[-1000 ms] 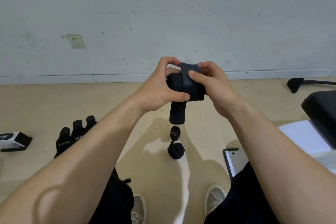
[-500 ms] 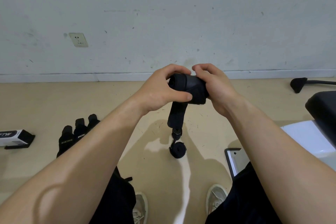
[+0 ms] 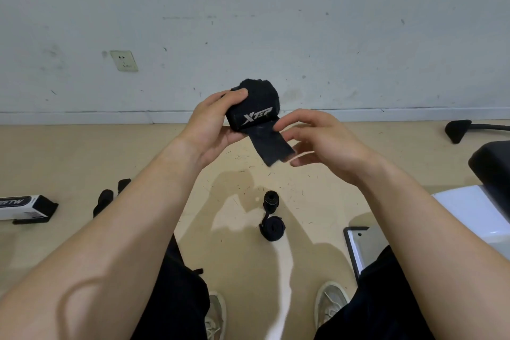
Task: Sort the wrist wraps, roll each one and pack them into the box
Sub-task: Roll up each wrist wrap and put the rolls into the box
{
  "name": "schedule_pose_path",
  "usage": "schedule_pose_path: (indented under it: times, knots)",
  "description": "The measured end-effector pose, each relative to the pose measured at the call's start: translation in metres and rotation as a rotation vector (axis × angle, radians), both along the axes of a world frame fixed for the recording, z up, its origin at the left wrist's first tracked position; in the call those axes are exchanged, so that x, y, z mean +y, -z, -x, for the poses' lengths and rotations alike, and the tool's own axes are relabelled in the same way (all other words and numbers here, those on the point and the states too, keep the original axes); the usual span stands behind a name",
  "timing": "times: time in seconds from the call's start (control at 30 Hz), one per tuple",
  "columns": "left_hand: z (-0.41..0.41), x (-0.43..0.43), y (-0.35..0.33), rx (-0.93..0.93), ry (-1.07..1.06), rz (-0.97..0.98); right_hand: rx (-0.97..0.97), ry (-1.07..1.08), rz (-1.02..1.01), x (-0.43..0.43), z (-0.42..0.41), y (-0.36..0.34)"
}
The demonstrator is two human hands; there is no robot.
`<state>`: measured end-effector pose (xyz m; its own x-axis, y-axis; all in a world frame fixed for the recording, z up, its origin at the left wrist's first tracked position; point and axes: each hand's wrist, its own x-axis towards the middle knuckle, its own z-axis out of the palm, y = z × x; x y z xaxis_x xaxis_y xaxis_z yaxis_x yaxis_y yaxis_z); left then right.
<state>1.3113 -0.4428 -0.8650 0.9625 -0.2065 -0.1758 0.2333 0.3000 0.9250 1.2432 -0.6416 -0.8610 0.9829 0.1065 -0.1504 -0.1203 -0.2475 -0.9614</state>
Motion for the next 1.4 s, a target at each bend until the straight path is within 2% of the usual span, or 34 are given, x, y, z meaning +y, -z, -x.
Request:
schedule_pose_path:
  times: [0.17,0.37,0.57,0.73,1.0,1.1,1.27,1.4]
  knots:
    - [-0.001,0.002,0.002,0.035,0.0,-0.002,-0.189,-0.041,0.112,0.001,0.0,0.004]
    - [0.005,-0.005,0.004,0.014,0.088,-0.047,-0.398,0.102,0.079,0.005,-0.008,0.006]
    - [0.009,-0.021,0.008,0.028,0.127,-0.032,-0.479,0.256,0.096,0.004,-0.016,0.011]
    - [0.013,-0.033,0.011,0.089,0.156,0.035,-0.499,0.387,0.102,0.007,-0.017,0.016]
    - [0.023,-0.042,0.012,0.112,0.149,0.091,-0.514,0.428,0.142,0.017,-0.022,0.028]
    - [0.027,-0.045,0.011,0.087,0.15,0.072,-0.481,0.418,0.026,0.018,-0.021,0.027]
    - [0.037,-0.057,0.016,0.02,0.046,0.012,-0.457,0.429,-0.049,0.022,-0.019,0.024]
    - [0.047,-0.068,0.023,-0.072,-0.047,-0.142,-0.383,0.444,-0.136,0.024,-0.016,0.022]
